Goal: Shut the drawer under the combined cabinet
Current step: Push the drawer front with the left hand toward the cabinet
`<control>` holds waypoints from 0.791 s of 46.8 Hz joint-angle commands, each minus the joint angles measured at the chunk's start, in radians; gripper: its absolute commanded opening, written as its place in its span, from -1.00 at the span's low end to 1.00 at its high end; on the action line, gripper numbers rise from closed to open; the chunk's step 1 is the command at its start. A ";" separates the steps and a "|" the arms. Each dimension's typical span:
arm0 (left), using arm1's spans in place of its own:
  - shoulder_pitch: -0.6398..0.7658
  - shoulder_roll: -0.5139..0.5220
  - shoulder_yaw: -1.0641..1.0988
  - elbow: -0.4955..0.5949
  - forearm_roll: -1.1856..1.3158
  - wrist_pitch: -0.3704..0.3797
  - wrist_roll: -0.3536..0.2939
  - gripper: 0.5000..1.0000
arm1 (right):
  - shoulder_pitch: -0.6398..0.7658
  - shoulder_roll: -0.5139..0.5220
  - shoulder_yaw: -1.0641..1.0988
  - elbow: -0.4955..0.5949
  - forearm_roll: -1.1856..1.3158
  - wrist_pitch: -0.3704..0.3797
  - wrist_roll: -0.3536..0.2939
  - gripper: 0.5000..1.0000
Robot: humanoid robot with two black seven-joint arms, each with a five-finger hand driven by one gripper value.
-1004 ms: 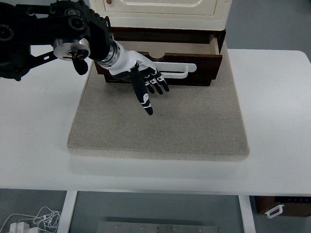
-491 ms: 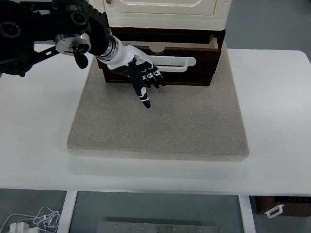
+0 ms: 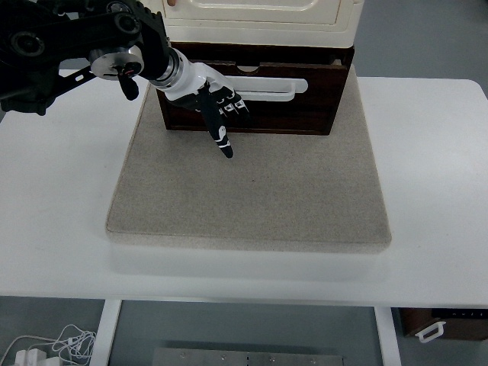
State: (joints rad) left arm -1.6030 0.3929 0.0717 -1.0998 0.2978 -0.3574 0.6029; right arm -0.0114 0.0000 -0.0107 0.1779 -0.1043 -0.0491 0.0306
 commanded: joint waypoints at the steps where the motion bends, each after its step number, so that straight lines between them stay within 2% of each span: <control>1: 0.000 -0.002 -0.003 0.008 0.001 0.000 -0.002 1.00 | -0.001 0.000 0.000 0.000 0.000 0.000 0.000 0.81; 17: 0.001 -0.039 -0.012 0.100 0.014 0.000 -0.011 1.00 | -0.001 0.000 0.000 0.000 0.000 0.000 0.000 0.81; 37: 0.017 -0.039 -0.023 0.124 0.017 -0.003 -0.014 1.00 | -0.001 0.000 0.000 0.000 0.000 0.000 0.000 0.81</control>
State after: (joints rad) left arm -1.5862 0.3543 0.0579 -0.9741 0.3158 -0.3579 0.5901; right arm -0.0118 0.0000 -0.0107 0.1779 -0.1043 -0.0491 0.0307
